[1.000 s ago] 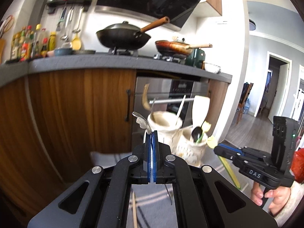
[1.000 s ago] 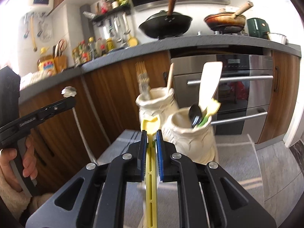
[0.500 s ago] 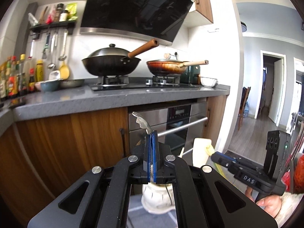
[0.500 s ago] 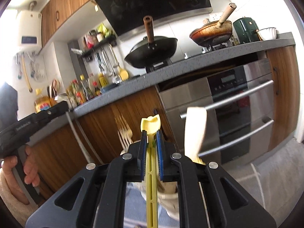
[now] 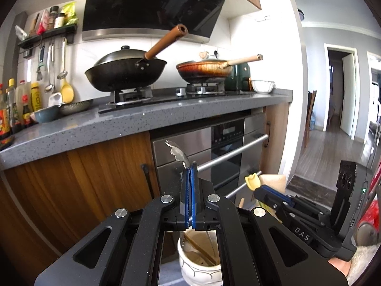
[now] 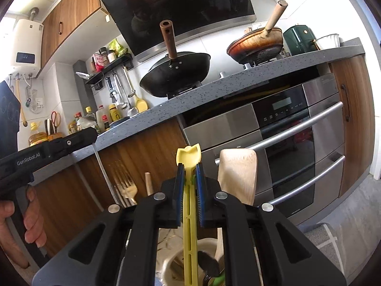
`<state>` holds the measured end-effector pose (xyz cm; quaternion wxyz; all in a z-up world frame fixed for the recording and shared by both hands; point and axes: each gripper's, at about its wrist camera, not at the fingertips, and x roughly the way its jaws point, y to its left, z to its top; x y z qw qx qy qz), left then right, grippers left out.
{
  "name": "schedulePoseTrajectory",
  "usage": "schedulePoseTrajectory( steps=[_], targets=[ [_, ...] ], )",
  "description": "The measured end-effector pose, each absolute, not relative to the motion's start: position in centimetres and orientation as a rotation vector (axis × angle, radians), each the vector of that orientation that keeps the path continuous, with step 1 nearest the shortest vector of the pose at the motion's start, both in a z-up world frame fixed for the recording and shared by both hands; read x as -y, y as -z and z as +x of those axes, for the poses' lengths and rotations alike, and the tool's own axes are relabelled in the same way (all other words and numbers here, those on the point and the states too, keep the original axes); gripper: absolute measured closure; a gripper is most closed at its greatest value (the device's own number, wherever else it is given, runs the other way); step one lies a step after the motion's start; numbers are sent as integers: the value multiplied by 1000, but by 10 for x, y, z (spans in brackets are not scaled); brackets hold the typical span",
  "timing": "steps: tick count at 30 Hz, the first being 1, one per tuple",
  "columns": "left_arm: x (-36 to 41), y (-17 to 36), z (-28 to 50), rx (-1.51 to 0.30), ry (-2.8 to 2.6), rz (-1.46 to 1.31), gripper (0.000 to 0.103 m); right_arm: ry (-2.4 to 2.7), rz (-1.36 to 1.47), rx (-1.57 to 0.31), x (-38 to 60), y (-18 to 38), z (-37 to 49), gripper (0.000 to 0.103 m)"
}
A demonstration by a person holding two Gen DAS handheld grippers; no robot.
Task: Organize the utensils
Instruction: 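Carry the yellow spoon over the vase with the right tool while the left tool carries the silver utensil, then drop the yellow spoon into the shorter pot while the left tool drops its utensil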
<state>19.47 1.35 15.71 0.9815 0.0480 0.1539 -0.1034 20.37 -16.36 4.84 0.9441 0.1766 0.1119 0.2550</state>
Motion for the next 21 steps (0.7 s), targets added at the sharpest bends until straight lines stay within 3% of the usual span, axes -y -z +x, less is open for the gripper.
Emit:
schedulePoseTrajectory(
  steps=[21],
  targets=[
    [-2,-105,199,-428,246,124,101,-489,210,-212,161,-26,164,94]
  ],
)
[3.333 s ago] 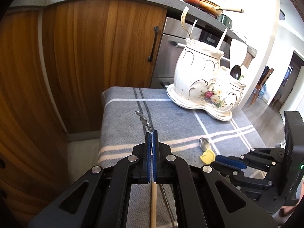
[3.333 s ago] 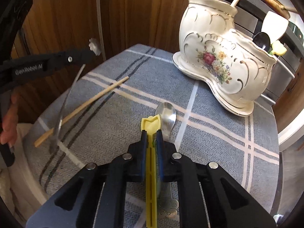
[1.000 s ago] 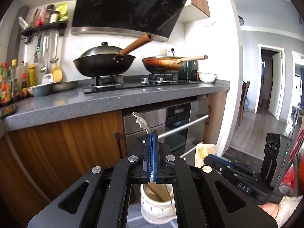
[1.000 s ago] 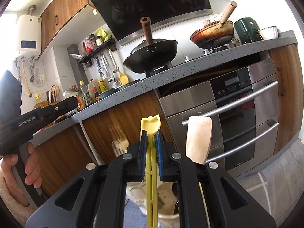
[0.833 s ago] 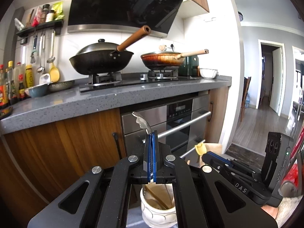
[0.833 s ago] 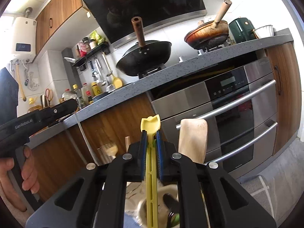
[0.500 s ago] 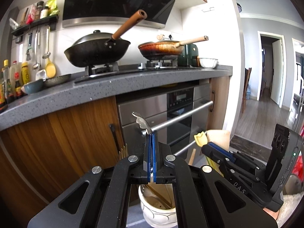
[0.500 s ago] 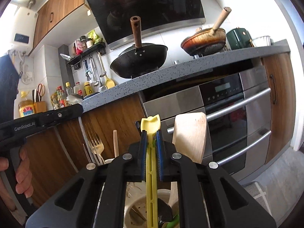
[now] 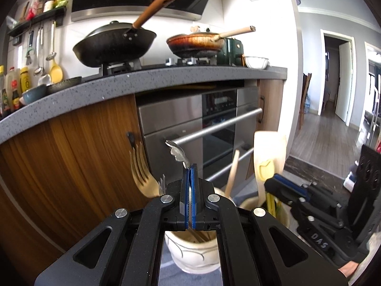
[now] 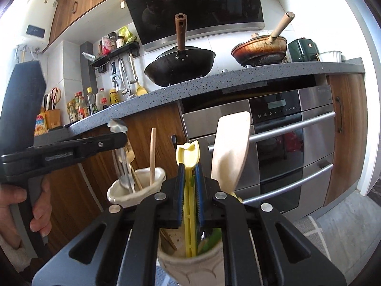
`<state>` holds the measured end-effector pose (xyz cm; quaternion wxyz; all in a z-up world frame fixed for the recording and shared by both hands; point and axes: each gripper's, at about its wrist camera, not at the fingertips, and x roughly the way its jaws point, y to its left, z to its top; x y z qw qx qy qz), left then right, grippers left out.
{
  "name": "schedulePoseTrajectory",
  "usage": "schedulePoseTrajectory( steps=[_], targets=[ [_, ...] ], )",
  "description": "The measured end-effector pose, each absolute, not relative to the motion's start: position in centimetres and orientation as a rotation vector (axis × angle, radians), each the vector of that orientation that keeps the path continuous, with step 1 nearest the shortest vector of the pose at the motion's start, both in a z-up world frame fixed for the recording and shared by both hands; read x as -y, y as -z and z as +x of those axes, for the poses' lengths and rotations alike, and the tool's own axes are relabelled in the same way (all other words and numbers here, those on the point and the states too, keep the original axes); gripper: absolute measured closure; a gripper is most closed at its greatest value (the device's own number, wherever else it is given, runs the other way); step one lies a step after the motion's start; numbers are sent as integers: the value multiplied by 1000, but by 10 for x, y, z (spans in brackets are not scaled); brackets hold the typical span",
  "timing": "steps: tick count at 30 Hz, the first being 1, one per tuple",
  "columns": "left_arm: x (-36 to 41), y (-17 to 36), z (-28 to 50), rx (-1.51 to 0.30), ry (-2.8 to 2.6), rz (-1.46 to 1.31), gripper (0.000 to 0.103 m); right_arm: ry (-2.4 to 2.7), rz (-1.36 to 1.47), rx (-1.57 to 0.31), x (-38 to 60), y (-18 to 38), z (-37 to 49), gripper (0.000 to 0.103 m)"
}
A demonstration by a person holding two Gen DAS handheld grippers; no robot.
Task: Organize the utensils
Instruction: 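Drop the yellow spoon into the shorter pot while the left tool drops its utensil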
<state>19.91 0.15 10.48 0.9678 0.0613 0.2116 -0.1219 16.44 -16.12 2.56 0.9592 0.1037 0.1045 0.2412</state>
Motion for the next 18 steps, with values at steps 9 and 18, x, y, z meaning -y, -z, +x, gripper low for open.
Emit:
schedulePoseTrajectory(
  steps=[9,18],
  targets=[
    [5,-85,197,-480,265,134,101,-472,217,-268,174,-12,145,95],
    [10,-80,201,-521,254,124,101,-463,227,-329,179,-5,143,95]
  ],
)
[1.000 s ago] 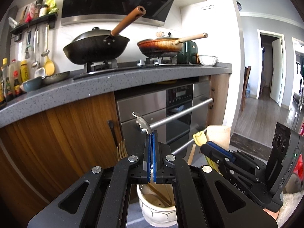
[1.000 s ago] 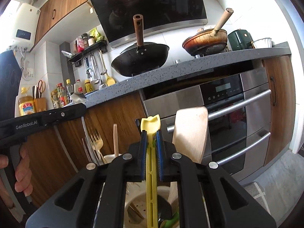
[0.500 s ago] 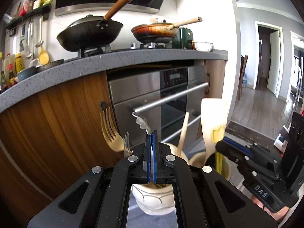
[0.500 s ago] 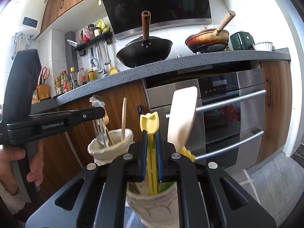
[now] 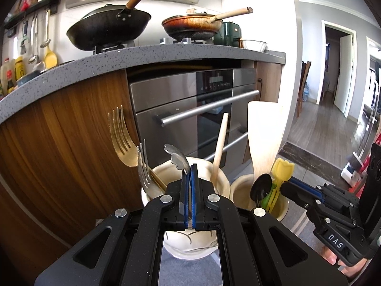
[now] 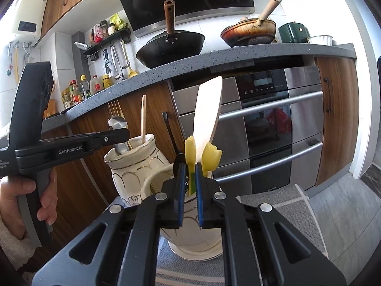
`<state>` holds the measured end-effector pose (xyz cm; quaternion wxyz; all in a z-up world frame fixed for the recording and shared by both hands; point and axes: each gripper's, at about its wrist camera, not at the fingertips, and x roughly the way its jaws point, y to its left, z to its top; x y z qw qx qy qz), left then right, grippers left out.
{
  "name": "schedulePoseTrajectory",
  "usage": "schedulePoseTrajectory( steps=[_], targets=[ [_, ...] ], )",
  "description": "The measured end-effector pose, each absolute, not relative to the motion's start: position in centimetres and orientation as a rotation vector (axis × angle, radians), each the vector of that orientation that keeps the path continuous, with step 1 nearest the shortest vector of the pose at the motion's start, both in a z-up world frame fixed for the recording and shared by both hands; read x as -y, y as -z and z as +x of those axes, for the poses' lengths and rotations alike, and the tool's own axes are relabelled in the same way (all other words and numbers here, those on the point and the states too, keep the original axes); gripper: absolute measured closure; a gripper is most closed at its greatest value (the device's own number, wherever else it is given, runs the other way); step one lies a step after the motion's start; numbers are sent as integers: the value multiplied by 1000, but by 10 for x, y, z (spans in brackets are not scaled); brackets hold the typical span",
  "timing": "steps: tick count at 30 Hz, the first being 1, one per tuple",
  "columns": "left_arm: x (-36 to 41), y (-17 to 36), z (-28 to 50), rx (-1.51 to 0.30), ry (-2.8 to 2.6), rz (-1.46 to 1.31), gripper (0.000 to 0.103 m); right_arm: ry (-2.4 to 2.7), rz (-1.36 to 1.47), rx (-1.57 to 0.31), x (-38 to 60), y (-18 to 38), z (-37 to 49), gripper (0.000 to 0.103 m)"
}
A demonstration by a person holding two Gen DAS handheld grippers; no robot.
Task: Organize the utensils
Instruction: 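Drop the yellow spoon into the shorter pot while the left tool drops its utensil, then withdraw both open tools from the vase back over the cloth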
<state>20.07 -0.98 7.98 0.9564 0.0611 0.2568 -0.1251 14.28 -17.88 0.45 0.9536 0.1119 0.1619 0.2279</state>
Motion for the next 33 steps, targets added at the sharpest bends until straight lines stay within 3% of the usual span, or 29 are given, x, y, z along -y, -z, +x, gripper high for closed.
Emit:
schedulePoseTrajectory(
  steps=[4,6,8,10,13,17,18,19,22,25,27,33],
  targets=[
    [10,-80,202,-536,255,119,101,-462,227,-331,180,-9,139,94],
    [12,-80,202,-541,254,119,100,-461,232,-334,181,-10,136,89],
    [12,-80,202,-544,255,117,92,-459,235,-335,182,-11,133,80],
    [12,-81,200,-543,259,111,78,-455,238,-337,184,-12,131,78],
    [13,-81,195,-541,256,109,67,-450,239,-341,186,-14,126,74],
    [11,-85,185,-525,259,100,63,-447,244,-355,190,-16,119,50],
    [10,-86,182,-518,260,100,56,-449,245,-366,191,-16,118,45],
    [9,-88,178,-509,260,99,49,-448,244,-373,191,-16,117,43],
    [5,-92,166,-497,252,98,46,-447,242,-389,195,-16,112,34],
    [-5,-96,151,-474,233,79,24,-451,231,-409,197,-18,105,21],
    [-14,-97,142,-475,234,57,24,-445,207,-419,197,-19,99,14],
    [-36,-94,121,-509,199,42,24,-465,176,-443,193,-16,81,9]
  ],
)
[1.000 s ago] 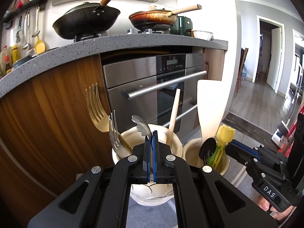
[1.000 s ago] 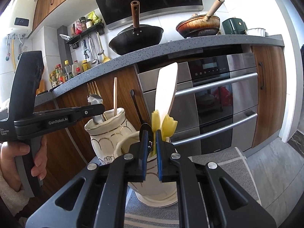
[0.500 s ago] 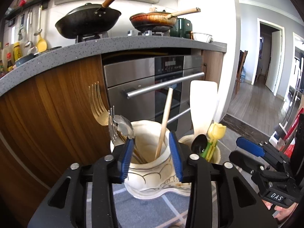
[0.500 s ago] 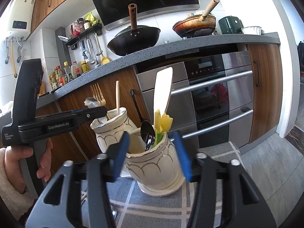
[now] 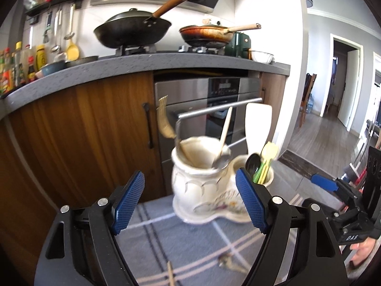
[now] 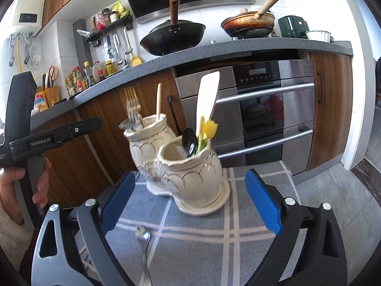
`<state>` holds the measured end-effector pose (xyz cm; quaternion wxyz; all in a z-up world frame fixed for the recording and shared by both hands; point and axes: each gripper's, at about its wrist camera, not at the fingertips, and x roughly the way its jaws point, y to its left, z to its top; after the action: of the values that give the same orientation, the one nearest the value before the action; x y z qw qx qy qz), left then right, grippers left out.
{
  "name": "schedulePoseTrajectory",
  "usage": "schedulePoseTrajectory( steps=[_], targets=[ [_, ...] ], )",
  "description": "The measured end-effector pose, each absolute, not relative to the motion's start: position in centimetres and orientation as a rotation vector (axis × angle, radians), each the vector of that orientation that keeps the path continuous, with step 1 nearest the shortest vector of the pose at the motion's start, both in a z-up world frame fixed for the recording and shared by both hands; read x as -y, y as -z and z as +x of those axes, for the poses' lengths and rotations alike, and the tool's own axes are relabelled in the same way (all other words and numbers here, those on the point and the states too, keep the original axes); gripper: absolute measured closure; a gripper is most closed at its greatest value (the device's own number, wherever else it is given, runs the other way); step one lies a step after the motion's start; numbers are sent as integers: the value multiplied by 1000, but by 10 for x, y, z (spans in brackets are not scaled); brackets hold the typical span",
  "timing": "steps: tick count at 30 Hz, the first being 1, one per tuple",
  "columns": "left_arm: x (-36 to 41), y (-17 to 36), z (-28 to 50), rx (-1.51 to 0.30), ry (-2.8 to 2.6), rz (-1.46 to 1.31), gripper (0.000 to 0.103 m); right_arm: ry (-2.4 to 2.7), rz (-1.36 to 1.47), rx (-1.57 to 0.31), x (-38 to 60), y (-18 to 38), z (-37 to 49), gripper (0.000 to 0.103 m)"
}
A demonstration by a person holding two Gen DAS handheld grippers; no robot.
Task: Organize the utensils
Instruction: 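Withdraw both open tools from the vase back over the cloth, then close the right tool on the silver spoon while the left tool grasps the wooden chopstick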
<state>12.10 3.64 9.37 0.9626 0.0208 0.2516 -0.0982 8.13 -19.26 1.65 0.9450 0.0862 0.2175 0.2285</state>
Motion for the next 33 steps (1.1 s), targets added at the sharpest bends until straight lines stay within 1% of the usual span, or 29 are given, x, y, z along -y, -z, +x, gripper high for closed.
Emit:
schedulePoseTrajectory(
  steps=[2,4,6,12,15,24,27,30,32,33],
  targets=[
    [-45,-88,113,-526,179,36,22,-470,165,-453,190,-15,77,8],
    [-55,-78,106,-555,155,29,17,-473,148,-468,187,-12,73,6],
    [-63,-68,100,-578,133,27,17,-481,134,-488,183,-9,70,6],
    [-80,-17,90,-711,71,16,16,-493,59,-579,161,8,66,5],
    [-85,3,88,-746,70,-2,16,-489,42,-625,152,18,67,5],
    [-93,38,84,-830,97,-28,18,-519,-75,-754,106,47,71,5],
    [-89,41,83,-844,115,-19,21,-542,-108,-773,93,53,71,6],
    [-86,42,81,-855,136,-11,29,-549,-124,-778,87,58,71,7],
    [-85,43,81,-864,145,-11,34,-548,-125,-790,86,60,73,11],
    [-83,44,81,-871,152,-8,43,-549,-125,-792,85,61,74,14]
  ],
)
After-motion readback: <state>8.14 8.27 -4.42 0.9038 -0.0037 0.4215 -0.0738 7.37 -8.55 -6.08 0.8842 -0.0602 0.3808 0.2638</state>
